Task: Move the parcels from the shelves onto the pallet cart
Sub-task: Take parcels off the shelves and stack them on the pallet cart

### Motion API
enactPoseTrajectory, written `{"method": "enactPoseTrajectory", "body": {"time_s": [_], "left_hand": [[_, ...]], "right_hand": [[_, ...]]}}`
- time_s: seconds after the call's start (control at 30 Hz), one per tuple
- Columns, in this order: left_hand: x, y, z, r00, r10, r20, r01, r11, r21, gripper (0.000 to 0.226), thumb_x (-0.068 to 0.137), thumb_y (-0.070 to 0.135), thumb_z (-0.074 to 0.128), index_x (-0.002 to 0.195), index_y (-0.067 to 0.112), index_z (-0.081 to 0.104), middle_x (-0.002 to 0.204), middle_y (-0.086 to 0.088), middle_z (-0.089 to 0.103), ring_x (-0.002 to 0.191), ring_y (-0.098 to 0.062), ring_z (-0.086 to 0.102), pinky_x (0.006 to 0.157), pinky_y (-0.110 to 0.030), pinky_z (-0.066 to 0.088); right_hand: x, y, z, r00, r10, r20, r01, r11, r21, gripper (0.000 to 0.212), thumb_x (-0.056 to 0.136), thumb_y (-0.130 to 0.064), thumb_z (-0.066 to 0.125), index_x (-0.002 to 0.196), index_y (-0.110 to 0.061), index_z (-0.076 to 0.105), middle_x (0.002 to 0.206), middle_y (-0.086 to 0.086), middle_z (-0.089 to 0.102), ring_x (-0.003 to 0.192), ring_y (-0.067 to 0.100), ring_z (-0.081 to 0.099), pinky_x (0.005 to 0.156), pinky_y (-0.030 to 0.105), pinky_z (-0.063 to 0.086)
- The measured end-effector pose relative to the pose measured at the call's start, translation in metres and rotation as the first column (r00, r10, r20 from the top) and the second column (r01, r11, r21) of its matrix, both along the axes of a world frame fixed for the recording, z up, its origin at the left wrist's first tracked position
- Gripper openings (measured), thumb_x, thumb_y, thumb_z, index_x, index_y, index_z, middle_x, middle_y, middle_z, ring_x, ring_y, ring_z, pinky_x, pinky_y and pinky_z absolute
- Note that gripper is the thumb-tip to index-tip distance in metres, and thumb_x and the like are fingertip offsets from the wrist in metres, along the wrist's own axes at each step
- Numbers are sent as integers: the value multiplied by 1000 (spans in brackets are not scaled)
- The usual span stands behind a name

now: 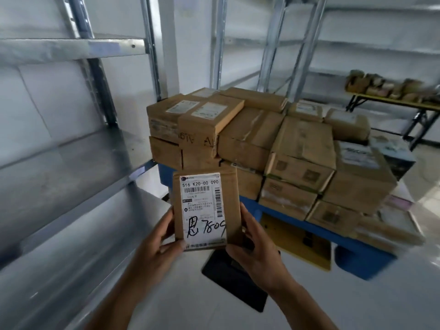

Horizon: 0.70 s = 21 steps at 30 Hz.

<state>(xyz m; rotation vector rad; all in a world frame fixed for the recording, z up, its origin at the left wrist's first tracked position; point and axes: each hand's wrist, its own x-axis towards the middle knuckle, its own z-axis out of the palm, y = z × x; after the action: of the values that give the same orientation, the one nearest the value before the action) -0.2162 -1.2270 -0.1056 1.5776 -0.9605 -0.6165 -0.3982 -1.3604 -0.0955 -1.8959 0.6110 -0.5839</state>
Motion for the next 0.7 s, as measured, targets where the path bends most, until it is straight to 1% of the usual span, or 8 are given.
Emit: {"method": "enactPoseTrajectory", "body": {"time_s": [0.1, 0.2, 0.3, 0.37, 0.43, 0.5, 0.6, 0.7], "left_hand": [[-42, -16, 7, 998, -51, 28, 52, 998, -36, 70, 85, -1, 60, 127, 52, 41, 117, 17, 64, 108, 0, 59, 73, -13, 52], [-85, -36, 19, 988, -143, 57, 145, 989, -30, 67, 84, 20, 63, 130, 59, 35, 118, 22, 62, 106, 2, 59, 78, -17, 53], [-126, -58, 36, 964, -245, 103, 247, 969, -4, 66, 81, 44, 63, 132, 63, 25, 117, 29, 59, 105, 6, 58, 83, -23, 53], [-151, -75, 48, 939, -319, 131, 322, 947, -2, 67, 80, 44, 60, 133, 62, 23, 118, 29, 58, 108, 5, 57, 84, -23, 53], [-174, -92, 58, 907, -394, 148, 401, 916, -15, 71, 83, 40, 62, 137, 58, 20, 124, 23, 58, 110, 2, 57, 86, -24, 53], [-195, -108, 67, 885, -436, 165, 442, 897, 0, 76, 81, 41, 60, 141, 53, 15, 127, 22, 55, 108, 4, 58, 87, -26, 53], [-223, -134, 81, 842, -494, 219, 501, 865, 25, 71, 84, 36, 58, 134, 56, 10, 113, 48, 41, 93, 25, 51, 71, -3, 46], [-245, -166, 99, 784, -536, 312, 543, 837, 72, 71, 90, 33, 55, 136, 49, 4, 113, 43, 31, 89, 34, 42, 66, 4, 39]], "right_hand": [[-54, -7, 1, 997, -72, 27, 75, 993, -96, 83, 81, -33, 65, 128, -71, 7, 141, -17, 38, 127, 7, 43, 102, 40, 46], [-106, -16, 4, 987, -141, 72, 151, 976, -160, 83, 81, -37, 65, 133, -67, 7, 142, -14, 39, 128, 5, 43, 103, 40, 45], [-154, -25, 9, 962, -231, 149, 259, 943, -210, 82, 80, -43, 65, 142, -54, 12, 142, -15, 43, 128, 3, 44, 102, 38, 46], [-183, -31, 11, 938, -279, 204, 317, 930, -186, 83, 79, -47, 64, 145, -49, 15, 134, -25, 48, 123, 2, 49, 97, 36, 50], [-209, -38, 14, 914, -308, 265, 356, 922, -155, 80, 80, -45, 65, 146, -43, 20, 130, -27, 50, 120, 3, 53, 91, 36, 54], [-230, -45, 17, 886, -335, 320, 390, 912, -126, 71, 84, -42, 66, 142, -43, 26, 127, -27, 52, 119, 3, 53, 87, 29, 55], [-255, -57, 23, 826, -399, 398, 478, 870, -120, 61, 86, -34, 64, 139, -39, 33, 123, -27, 56, 115, -2, 55, 80, 12, 50], [-276, -77, 33, 769, -464, 439, 552, 829, -89, 55, 86, -41, 62, 136, -41, 38, 122, -22, 60, 112, 1, 58, 77, 12, 50]]}}
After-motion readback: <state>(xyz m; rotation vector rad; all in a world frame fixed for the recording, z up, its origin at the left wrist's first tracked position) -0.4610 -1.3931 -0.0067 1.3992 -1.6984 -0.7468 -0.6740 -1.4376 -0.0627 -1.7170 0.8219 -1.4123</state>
